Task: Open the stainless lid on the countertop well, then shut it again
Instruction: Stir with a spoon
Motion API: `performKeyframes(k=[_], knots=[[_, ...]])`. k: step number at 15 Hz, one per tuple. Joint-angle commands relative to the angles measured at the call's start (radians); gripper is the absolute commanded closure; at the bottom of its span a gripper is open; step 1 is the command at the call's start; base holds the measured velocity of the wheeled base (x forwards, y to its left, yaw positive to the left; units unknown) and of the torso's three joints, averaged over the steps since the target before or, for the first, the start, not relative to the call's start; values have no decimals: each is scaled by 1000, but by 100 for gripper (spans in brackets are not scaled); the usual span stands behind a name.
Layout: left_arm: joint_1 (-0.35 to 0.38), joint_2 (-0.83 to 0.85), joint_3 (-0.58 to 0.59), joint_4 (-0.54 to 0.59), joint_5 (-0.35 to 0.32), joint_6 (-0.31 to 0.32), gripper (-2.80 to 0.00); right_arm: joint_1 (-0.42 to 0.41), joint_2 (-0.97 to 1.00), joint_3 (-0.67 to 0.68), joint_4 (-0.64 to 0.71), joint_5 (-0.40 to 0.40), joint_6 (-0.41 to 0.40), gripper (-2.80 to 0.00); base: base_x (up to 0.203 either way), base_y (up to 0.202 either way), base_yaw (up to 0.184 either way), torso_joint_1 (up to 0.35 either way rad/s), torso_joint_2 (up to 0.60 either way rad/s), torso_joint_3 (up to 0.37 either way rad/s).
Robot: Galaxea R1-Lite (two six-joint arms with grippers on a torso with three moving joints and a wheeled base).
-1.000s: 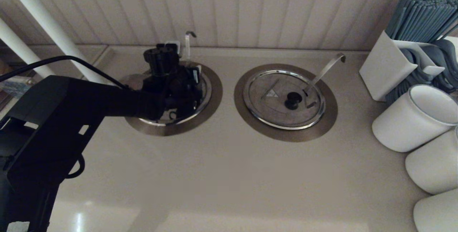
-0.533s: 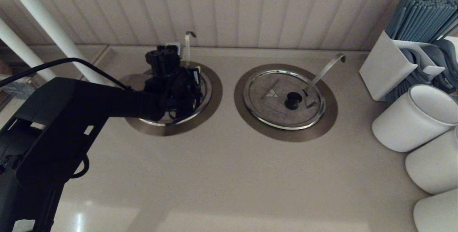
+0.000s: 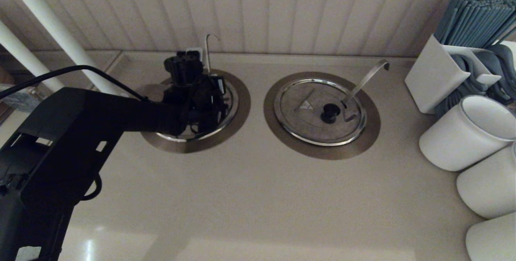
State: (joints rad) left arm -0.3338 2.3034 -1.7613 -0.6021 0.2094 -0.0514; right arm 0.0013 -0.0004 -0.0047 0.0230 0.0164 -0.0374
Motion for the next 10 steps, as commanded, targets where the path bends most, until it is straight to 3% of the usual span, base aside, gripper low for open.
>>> performKeyframes(k=[1,7,10], knots=[[-1,-13,5,-5,2,-2,0,0,0,0,0,0,-1,0,0,0,0,0,0,0],[-2,-225,159,-1,2,-59,0,0,0,0,0,0,-1,0,0,0,0,0,0,0],[-2,-366,318,4,-3,-59,0,0,0,0,0,0,-1,0,0,0,0,0,0,0]])
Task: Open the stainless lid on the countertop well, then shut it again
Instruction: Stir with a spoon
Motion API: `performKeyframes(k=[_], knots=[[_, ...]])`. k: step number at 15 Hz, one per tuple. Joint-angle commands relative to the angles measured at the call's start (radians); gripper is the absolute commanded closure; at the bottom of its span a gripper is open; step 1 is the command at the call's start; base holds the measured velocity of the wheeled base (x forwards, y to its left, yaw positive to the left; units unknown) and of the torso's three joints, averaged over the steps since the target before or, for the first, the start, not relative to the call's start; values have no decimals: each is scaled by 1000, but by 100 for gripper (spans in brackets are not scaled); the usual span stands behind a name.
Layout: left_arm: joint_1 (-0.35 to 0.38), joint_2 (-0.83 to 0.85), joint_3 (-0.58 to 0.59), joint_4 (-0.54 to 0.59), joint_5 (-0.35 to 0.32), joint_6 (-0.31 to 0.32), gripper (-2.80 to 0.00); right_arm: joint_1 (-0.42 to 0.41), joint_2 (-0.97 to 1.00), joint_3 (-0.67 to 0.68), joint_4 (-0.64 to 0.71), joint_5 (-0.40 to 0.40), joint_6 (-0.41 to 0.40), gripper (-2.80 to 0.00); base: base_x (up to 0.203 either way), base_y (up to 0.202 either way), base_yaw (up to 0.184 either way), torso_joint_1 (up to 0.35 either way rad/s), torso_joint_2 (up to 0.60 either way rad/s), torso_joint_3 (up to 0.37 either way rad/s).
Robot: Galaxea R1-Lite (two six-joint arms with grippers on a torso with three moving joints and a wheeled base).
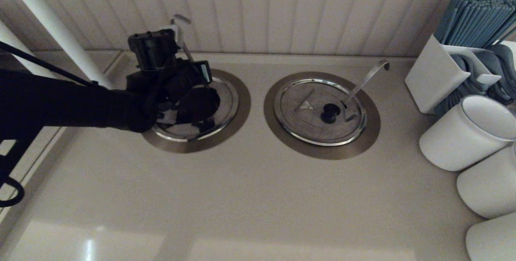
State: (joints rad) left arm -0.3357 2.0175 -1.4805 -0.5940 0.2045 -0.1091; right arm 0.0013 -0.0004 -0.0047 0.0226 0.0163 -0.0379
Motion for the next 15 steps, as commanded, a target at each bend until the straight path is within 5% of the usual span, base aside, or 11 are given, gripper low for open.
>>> performKeyframes(k=[1,12,15], knots=[[0,-109,88,-6,-5,1,0,0,0,0,0,1,0,0,0,0,0,0,0,0],[-87,-81,99,-12,-16,0,0,0,0,0,0,1,0,0,0,0,0,0,0,0],[-85,-46,86,-105,5,5,0,0,0,0,0,1,0,0,0,0,0,0,0,0]])
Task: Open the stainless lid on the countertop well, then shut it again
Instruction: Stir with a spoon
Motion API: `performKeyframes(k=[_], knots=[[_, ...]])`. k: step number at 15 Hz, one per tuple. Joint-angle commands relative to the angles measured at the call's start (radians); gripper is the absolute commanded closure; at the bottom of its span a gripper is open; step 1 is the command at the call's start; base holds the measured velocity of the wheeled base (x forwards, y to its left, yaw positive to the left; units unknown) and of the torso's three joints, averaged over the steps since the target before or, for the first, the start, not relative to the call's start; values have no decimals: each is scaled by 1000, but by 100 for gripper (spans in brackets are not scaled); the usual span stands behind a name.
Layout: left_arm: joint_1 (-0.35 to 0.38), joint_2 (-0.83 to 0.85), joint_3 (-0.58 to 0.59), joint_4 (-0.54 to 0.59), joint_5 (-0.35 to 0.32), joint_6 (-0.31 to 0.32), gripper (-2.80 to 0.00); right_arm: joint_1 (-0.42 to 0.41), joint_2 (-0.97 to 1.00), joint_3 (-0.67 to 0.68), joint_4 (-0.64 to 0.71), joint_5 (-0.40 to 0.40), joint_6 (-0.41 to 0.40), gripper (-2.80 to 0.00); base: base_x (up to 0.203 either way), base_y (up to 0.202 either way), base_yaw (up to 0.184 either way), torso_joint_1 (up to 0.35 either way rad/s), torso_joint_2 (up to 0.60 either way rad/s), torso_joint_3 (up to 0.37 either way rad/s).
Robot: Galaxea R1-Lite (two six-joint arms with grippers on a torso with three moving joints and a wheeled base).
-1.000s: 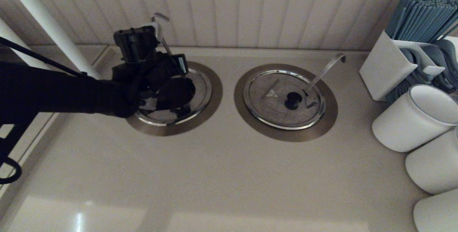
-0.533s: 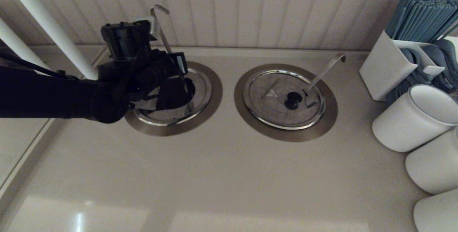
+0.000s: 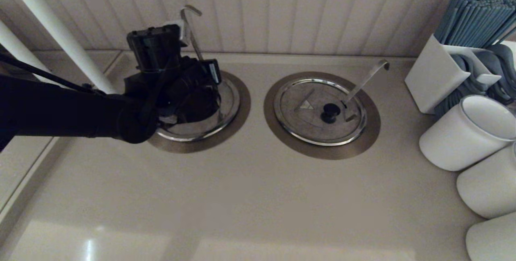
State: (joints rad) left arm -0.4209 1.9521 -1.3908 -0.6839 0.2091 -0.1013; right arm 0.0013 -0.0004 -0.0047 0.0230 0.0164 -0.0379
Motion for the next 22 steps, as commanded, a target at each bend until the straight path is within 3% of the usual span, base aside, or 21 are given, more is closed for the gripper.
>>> performKeyframes(k=[1,3,11,16,22], knots=[[2,26,-4,-47,6,17,0,0,0,0,0,0,0,0,0,0,0,0,0,0],[15,25,-4,-53,13,59,0,0,0,0,0,0,0,0,0,0,0,0,0,0],[56,27,-5,-44,11,68,0,0,0,0,0,0,0,0,0,0,0,0,0,0],[83,22,-13,-57,10,108,0,0,0,0,0,0,0,0,0,0,0,0,0,0],[99,-41,11,57,6,141,0,0,0,0,0,0,0,0,0,0,0,0,0,0]])
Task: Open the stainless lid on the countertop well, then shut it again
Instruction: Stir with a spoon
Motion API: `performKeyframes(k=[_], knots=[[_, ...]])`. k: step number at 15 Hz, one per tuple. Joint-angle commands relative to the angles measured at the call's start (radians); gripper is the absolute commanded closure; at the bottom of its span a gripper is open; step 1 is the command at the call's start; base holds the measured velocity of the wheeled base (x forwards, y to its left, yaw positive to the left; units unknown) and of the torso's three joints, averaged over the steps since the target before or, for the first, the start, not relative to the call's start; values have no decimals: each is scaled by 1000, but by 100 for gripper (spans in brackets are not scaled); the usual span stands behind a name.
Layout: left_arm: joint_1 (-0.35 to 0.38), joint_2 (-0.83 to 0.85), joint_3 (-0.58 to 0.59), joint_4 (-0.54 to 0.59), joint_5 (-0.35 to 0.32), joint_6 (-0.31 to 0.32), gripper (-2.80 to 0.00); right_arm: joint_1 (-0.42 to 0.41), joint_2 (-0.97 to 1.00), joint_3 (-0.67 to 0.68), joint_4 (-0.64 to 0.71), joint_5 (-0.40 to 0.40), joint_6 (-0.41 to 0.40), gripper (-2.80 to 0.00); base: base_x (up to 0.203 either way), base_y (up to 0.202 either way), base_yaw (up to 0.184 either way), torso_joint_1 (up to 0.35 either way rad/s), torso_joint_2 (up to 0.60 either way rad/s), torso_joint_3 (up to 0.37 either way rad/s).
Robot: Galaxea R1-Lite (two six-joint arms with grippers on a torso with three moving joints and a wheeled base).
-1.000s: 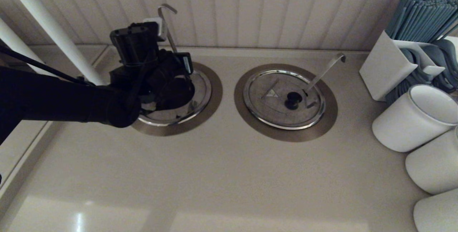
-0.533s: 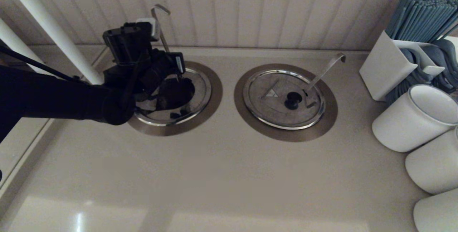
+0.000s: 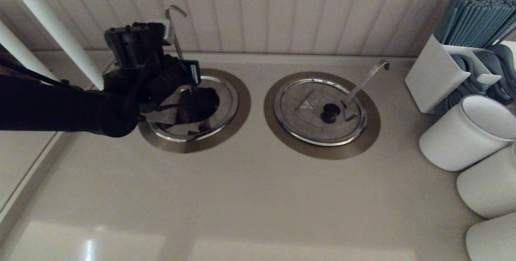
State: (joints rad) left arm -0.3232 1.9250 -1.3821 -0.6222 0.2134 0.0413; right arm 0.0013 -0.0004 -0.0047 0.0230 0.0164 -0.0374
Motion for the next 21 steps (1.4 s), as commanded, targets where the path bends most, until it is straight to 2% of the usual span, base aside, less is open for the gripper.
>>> performKeyframes(k=[1,6,8,12,14,18,21], knots=[[3,-16,3,23,2,5,0,0,0,0,0,0,-1,0,0,0,0,0,0,0],[15,-40,13,107,-9,12,0,0,0,0,0,0,-1,0,0,0,0,0,0,0],[6,-45,21,153,-41,9,0,0,0,0,0,0,-1,0,0,0,0,0,0,0],[-33,-36,33,152,-42,-3,0,0,0,0,0,0,-1,0,0,0,0,0,0,0],[-70,-24,37,150,-41,-36,0,0,0,0,0,0,-1,0,0,0,0,0,0,0],[-62,8,28,38,-28,-32,0,0,0,0,2,0,-1,0,0,0,0,0,0,0],[-36,-4,7,42,-26,-31,0,0,0,0,0,0,-1,0,0,0,0,0,0,0]])
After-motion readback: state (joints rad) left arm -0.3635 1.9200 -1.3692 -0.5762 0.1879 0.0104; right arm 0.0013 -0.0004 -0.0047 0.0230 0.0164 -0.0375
